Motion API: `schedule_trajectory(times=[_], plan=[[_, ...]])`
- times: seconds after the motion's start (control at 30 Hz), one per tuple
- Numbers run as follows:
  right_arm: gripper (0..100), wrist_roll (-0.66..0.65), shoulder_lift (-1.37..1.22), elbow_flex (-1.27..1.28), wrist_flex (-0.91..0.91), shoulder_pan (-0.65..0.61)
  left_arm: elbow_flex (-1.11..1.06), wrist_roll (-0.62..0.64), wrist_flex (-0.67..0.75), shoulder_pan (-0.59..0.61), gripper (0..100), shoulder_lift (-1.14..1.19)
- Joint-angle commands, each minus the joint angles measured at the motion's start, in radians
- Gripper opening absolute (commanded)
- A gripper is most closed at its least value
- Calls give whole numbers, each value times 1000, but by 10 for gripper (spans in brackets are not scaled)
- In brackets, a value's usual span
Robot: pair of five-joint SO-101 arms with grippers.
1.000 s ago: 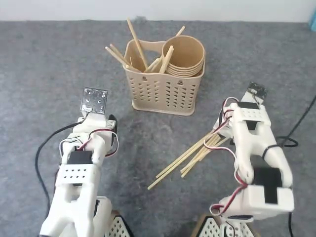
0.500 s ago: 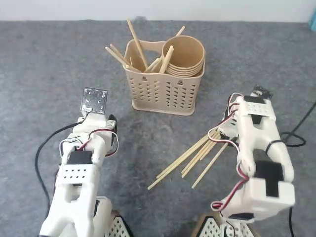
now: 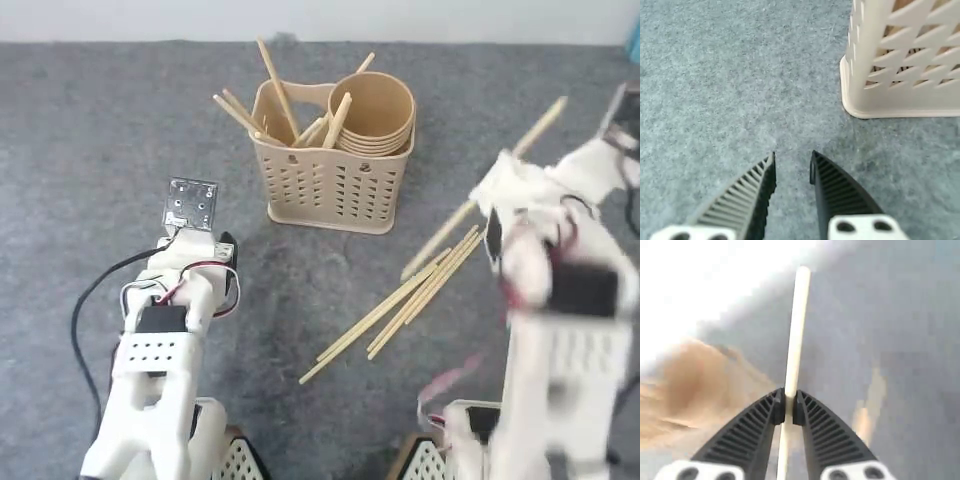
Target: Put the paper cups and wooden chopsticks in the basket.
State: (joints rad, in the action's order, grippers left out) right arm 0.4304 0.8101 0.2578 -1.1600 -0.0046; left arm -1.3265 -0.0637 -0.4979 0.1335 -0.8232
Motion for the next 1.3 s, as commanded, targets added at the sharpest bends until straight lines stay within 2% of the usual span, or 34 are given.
schedule_trajectory(times=[0.0,0.17,0.3,0.47,0.7,0.93,1.1,1.27], plan=[[8,-135,179,-52,268,-105,2,-17,2,3,107,-35],[9,-242,203,-52,527,-286,-12,-17,15,3,107,-41],[9,-305,99,-57,745,-415,-33,-17,68,3,107,-41],[9,-400,-96,-106,928,-483,-35,-17,77,5,106,-41],[9,-402,-374,-282,932,-490,-33,-17,80,5,106,-41],[16,-397,-496,-227,928,-478,-35,-17,101,5,106,-40],[128,-396,-536,-160,932,-476,-35,-17,106,5,105,-37],[135,-348,-532,-189,917,-489,-35,-17,106,5,105,-37]])
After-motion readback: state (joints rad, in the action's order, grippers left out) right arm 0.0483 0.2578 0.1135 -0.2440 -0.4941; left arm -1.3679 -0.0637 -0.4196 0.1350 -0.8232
